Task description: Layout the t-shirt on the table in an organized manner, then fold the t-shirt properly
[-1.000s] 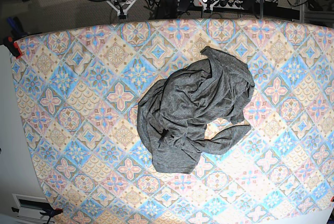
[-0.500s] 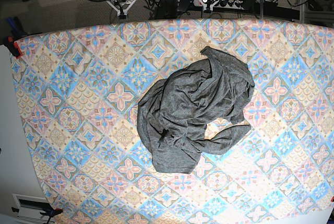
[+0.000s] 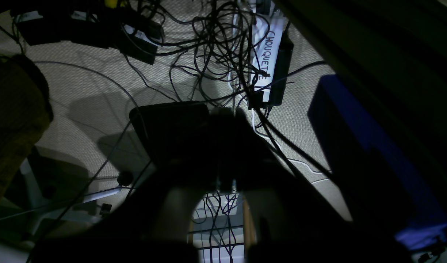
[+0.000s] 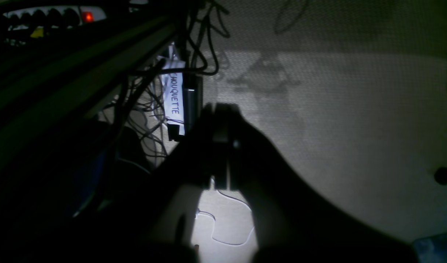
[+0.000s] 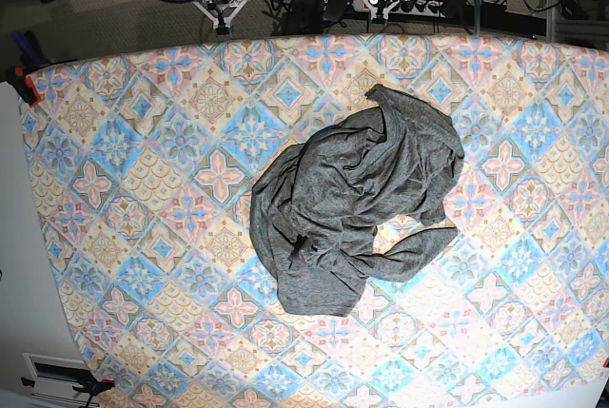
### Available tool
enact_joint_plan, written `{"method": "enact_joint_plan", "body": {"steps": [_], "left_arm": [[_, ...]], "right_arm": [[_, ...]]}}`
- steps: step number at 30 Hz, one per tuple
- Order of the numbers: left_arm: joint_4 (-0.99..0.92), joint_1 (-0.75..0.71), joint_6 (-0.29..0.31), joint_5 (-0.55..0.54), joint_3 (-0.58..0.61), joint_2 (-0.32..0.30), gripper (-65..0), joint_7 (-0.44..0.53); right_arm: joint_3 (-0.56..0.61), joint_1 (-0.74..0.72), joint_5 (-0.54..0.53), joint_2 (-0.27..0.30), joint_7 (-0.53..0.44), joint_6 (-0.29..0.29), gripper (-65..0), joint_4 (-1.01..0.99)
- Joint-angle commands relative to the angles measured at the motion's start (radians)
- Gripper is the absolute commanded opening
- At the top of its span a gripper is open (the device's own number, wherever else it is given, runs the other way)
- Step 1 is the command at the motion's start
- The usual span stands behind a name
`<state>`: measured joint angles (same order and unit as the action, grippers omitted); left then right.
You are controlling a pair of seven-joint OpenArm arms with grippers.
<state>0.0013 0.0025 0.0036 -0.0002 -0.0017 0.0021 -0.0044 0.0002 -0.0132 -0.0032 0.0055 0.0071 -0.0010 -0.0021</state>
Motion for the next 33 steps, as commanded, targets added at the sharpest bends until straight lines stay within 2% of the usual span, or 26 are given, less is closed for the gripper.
{"method": "enact_joint_plan", "body": {"steps": [1,9,12,15,17,21,26,32,33], "left_arm": [[-0.001,-0.003,0.000,0.002,0.002,0.000,-64.7,-0.006],[-0.001,-0.016,0.000,-0.008,-0.004,-0.012,-64.7,0.007],[-0.001,-0.049,0.000,-0.008,-0.004,-0.015,-64.7,0.113],[-0.001,-0.112,0.000,-0.008,-0.004,-0.018,-64.7,0.284],[-0.001,-0.151,0.000,-0.008,-0.004,-0.041,-64.7,0.392],[-0.001,-0.206,0.000,-0.008,-0.004,-0.050,-64.7,0.585],[-0.001,-0.255,0.000,-0.008,-0.014,-0.050,-64.7,0.777],[-0.001,-0.298,0.000,-0.005,-0.128,-0.050,-64.7,1.070],[-0.001,-0.304,0.000,-0.002,-0.134,-0.049,-64.7,1.087]], "right_arm": [[0.002,-0.001,-0.001,0.003,-0.006,0.000,-65.0,0.002],[-0.010,0.003,-0.004,0.004,-0.011,0.000,-65.0,0.002],[-0.068,0.005,-0.004,0.024,-0.014,0.000,-65.0,0.007],[-0.154,0.006,-0.004,0.055,-0.058,0.000,-65.0,0.007],[-0.188,0.009,-0.004,0.084,-0.117,0.002,-65.0,0.003],[-0.210,0.078,-0.004,0.093,-0.243,0.002,-65.0,0.011],[-0.208,0.147,-0.004,0.093,-0.464,0.002,-65.0,0.012],[-0.210,0.239,-0.004,0.093,-0.775,0.002,-65.0,0.007],[-0.210,0.253,-0.004,0.093,-0.824,0.002,-65.0,0.007]]}}
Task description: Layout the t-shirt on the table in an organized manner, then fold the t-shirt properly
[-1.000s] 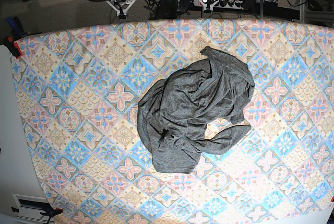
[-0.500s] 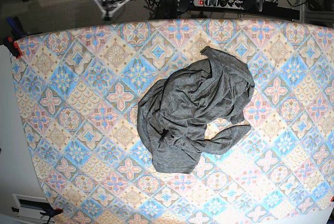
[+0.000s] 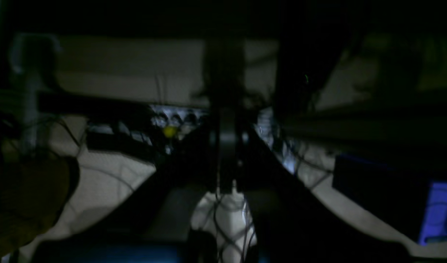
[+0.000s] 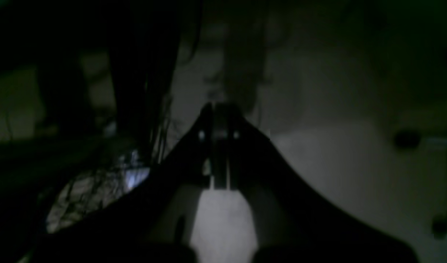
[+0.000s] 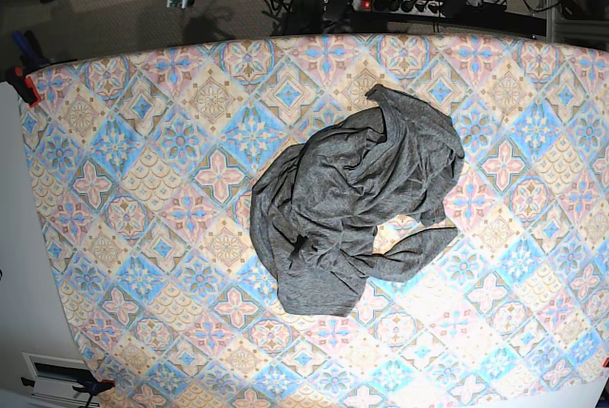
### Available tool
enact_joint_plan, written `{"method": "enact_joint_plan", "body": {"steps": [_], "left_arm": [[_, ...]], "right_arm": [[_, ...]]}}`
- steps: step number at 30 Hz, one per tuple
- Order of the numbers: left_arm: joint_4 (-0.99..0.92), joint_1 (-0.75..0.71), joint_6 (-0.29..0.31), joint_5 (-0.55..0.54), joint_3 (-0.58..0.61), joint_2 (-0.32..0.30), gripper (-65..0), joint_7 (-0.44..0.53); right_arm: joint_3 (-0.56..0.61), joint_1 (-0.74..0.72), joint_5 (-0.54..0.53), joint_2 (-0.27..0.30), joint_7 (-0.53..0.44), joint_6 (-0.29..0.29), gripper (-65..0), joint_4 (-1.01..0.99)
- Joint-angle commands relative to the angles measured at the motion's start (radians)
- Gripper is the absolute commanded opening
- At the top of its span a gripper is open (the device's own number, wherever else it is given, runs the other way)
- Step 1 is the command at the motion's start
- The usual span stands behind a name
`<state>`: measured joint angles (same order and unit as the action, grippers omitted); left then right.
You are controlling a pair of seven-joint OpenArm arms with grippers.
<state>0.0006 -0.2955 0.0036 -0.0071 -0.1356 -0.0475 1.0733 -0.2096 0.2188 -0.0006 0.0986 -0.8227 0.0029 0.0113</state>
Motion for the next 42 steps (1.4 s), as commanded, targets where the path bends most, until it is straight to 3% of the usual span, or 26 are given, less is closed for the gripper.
{"method": "enact_joint_plan", "body": {"steps": [1,6,13,18,22,28,34,42], "left_arm": [[0.003,-0.009,0.000,0.003,-0.002,0.001,-64.7,0.000],[0.055,-0.031,0.000,-0.001,-0.005,-0.001,-64.7,0.000],[0.480,-0.247,0.000,0.008,0.003,0.005,-64.9,-0.002],[0.816,-0.393,0.000,0.009,0.004,0.007,-65.0,-0.005],[1.008,-0.469,0.000,0.003,0.003,0.005,-65.0,-0.005],[1.249,-0.552,0.000,0.006,0.004,0.007,-65.0,-0.005],[1.505,-0.634,0.000,0.009,0.004,0.022,-65.0,-0.028],[1.918,-0.689,0.000,0.000,0.004,0.022,-65.0,-0.423]], "right_arm": [[0.000,0.037,-0.006,0.000,-0.048,-0.002,-65.0,-0.006],[0.000,0.104,-0.006,0.000,-0.337,-0.004,-65.0,-0.004],[-0.001,0.222,-0.006,0.000,-0.332,-0.007,-65.0,0.177],[-0.041,0.342,-0.006,0.000,-0.332,-0.007,-65.0,0.457],[-0.121,0.443,-0.006,-0.023,-0.330,-0.007,-65.0,0.734],[-0.136,0.592,-0.006,-0.053,-0.327,-0.004,-65.0,1.071],[-0.133,0.721,-0.002,-0.090,-0.192,-0.001,-65.0,1.420],[-0.043,0.778,0.000,-0.090,0.151,-0.001,-65.0,1.766]]}}
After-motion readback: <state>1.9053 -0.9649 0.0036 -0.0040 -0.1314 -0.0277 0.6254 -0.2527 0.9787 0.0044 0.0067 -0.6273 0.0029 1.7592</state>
